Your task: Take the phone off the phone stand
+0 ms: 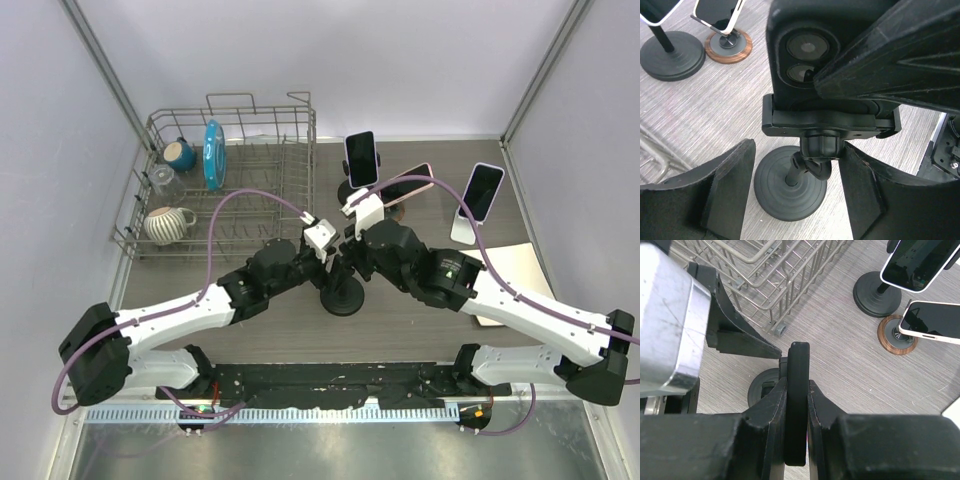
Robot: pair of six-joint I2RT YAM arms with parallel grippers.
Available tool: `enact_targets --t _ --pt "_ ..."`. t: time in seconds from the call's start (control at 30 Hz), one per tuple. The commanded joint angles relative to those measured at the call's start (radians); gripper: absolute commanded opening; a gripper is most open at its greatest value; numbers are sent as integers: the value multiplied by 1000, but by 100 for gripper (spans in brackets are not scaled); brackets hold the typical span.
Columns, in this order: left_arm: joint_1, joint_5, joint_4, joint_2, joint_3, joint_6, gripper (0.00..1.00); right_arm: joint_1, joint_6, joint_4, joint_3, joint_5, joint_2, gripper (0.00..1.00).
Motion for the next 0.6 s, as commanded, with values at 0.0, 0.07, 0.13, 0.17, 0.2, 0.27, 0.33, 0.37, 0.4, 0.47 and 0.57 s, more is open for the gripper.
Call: enact_targets --t 0.0,0.07,0.13,0.17,0.2,0.27,0.33,0.37,0.4,0.47,0.57 --pt "-12 16 122 18 -4 -17 64 3 15 52 -5 -4 -44 1" --pt "-16 18 134 24 -4 -27 57 3 18 60 -14 -3 -47 4" --pt "-24 18 142 29 -5 -35 45 3 20 66 -27 2 -54 5" --pt "-24 18 142 30 -5 -37 39 3 21 66 -31 8 -55 7" --pt "-26 19 143 32 -5 -44 27 3 23 66 -40 13 -60 8" --pt "-33 21 143 27 -7 -50 15 3 28 77 -51 26 -74 15" --pt "-42 9 145 24 -11 -54 1 3 34 87 -73 46 -89 31" --pt "-42 3 145 20 -14 -55 0 3 35 97 -80 54 -109 50" --pt "-45 0 145 17 -16 -55 0 2 37 104 -100 74 -120 60" --pt "-52 -13 145 9 -22 -55 0 3 41 137 -122 100 -152 80" --pt "-58 -16 145 -5 -30 -60 0 3 38 183 -172 143 -196 89"
